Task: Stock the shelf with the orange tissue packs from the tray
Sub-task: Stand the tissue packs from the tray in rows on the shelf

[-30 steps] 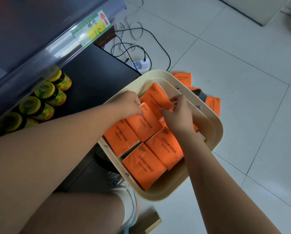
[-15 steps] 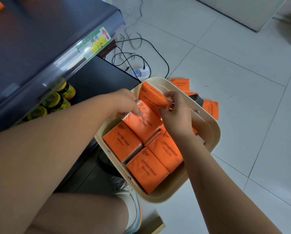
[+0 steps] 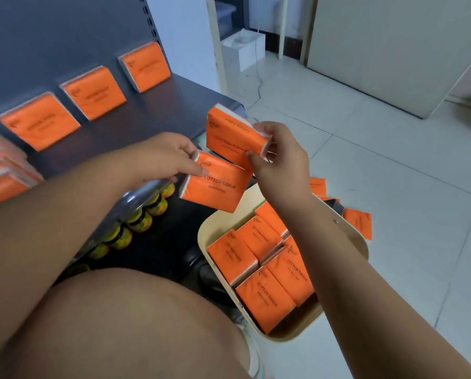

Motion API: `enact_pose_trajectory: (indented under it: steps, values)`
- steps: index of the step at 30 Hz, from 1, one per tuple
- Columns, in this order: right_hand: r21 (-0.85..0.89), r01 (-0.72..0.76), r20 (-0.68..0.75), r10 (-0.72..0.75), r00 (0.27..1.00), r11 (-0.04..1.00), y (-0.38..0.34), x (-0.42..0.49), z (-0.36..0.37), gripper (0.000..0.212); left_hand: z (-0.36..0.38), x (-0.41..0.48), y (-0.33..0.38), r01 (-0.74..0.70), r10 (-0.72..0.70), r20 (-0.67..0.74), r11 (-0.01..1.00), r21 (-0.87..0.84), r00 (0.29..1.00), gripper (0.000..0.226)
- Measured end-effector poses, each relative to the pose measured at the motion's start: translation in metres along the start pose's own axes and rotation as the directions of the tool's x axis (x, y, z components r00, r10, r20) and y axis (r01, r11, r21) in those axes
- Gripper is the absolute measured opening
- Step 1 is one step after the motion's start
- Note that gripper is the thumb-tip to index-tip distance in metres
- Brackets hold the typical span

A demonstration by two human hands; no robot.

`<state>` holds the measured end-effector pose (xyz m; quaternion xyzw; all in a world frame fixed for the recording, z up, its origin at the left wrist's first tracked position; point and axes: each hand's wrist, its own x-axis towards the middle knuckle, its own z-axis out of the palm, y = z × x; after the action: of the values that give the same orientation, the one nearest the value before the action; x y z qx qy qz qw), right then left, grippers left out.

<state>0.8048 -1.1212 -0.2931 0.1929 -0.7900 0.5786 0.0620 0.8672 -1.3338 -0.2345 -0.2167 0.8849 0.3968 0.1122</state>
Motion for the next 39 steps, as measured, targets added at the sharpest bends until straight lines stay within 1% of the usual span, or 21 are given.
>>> enact_pose_trajectory:
  steps: [6,9,11,13,19,24,27,29,33,36,39]
  values:
    - [0.103,0.131,0.080,-0.140,0.987,0.986,-0.073,0.006,0.031,0.041,-0.068,-0.068,-0.013,-0.007,-0.016,-0.227,0.995,-0.100,0.974,0.027]
    - [0.173,0.191,0.116,-0.213,0.970,0.966,-0.107,0.005,0.049,0.039,-0.097,-0.101,-0.027,-0.025,-0.051,-0.328,0.974,-0.224,0.943,0.036]
    - [0.204,0.216,0.129,-0.245,0.961,0.955,-0.129,0.004,0.063,0.041,-0.114,-0.122,-0.037,-0.048,-0.063,-0.371,0.958,-0.282,0.926,0.039]
    - [0.221,0.236,0.151,-0.273,0.950,0.946,-0.149,0.002,0.080,0.044,-0.129,-0.144,-0.047,-0.061,-0.071,-0.405,0.951,-0.303,0.911,0.038]
    - [0.274,0.300,0.226,-0.365,0.903,0.914,-0.205,-0.015,0.130,0.048,-0.154,-0.203,-0.083,-0.073,-0.157,-0.544,0.924,-0.376,0.824,0.032]
    - [0.371,0.296,0.279,-0.410,0.869,0.880,-0.235,-0.035,0.166,0.051,-0.150,-0.240,-0.122,-0.092,-0.261,-0.618,0.873,-0.479,0.742,0.030]
    - [0.394,0.273,0.314,-0.408,0.857,0.878,-0.238,-0.044,0.183,0.050,-0.143,-0.251,-0.140,-0.102,-0.317,-0.636,0.841,-0.531,0.703,0.031]
    - [0.406,0.237,0.335,-0.385,0.860,0.883,-0.237,-0.047,0.194,0.048,-0.140,-0.253,-0.148,-0.086,-0.338,-0.645,0.842,-0.532,0.686,0.032]
    - [0.483,0.082,0.341,-0.274,0.899,0.872,-0.232,-0.050,0.207,0.046,-0.139,-0.252,-0.152,-0.039,-0.310,-0.687,0.896,-0.442,0.657,0.035]
    - [0.510,0.035,0.335,-0.237,0.912,0.859,-0.228,-0.052,0.210,0.045,-0.136,-0.245,-0.157,0.006,-0.290,-0.692,0.924,-0.382,0.661,0.034]
    - [0.538,0.012,0.332,-0.225,0.916,0.843,-0.226,-0.050,0.210,0.045,-0.133,-0.236,-0.161,0.078,-0.257,-0.688,0.957,-0.281,0.679,0.035]
